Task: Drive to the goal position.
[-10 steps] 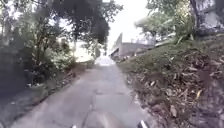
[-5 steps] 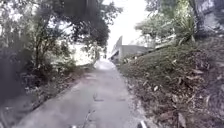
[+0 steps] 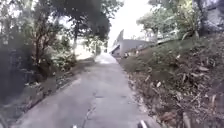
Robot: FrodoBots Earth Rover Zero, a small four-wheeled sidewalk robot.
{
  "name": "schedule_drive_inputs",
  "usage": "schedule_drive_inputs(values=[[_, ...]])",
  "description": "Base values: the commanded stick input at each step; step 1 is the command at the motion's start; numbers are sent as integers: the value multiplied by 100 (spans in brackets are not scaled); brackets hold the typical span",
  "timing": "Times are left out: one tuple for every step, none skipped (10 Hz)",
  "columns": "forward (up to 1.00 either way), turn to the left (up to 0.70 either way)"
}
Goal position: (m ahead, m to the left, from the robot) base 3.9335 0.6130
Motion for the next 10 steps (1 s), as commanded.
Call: schedule_drive_inputs(values=[[50,0],[50,0],[50,0],[50,0],[50,0],[50,0],[50,0],[50,0],[50,0],[50,0]])
